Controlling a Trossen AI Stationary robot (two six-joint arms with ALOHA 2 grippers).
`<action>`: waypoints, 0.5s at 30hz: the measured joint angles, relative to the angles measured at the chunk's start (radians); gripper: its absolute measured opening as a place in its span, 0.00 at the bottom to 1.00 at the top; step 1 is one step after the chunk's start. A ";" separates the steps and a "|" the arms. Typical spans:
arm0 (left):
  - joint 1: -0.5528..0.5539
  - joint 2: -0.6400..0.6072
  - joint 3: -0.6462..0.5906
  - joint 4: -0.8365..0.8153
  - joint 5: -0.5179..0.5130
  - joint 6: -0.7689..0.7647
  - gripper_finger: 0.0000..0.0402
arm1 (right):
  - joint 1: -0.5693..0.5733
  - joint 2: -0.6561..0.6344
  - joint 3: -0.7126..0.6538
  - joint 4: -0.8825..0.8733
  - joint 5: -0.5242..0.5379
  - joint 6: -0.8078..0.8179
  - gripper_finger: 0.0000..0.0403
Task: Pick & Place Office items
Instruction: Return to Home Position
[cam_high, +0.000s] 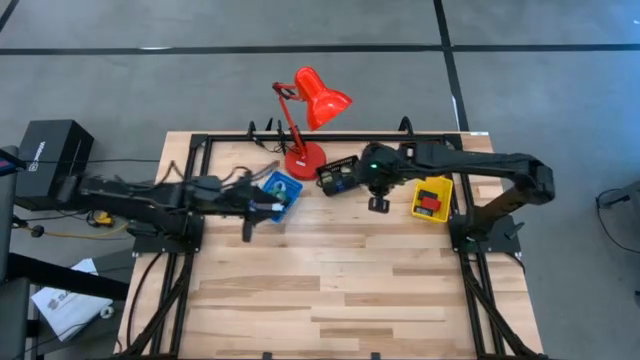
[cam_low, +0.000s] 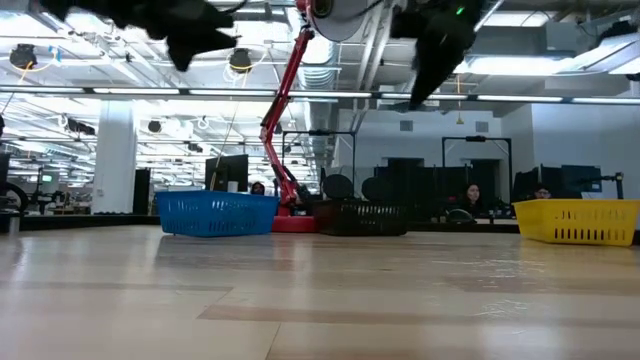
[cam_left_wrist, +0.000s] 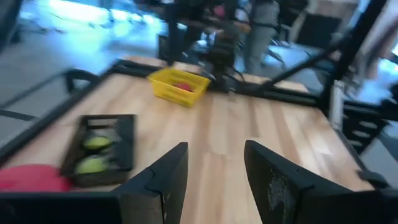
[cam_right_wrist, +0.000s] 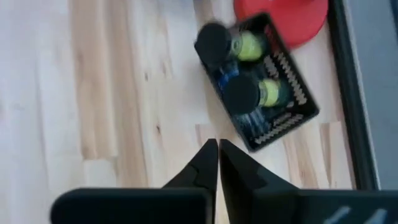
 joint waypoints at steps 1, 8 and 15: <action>0.001 -0.047 -0.029 0.005 -0.025 0.000 0.38 | 0.005 -0.030 -0.010 0.002 0.000 0.001 0.03; 0.000 -0.322 -0.245 0.123 -0.104 0.005 0.38 | 0.004 -0.311 -0.213 0.144 -0.059 0.029 0.01; 0.000 -0.464 -0.370 0.191 -0.104 0.076 0.38 | 0.003 -0.585 -0.517 0.455 -0.086 0.039 0.01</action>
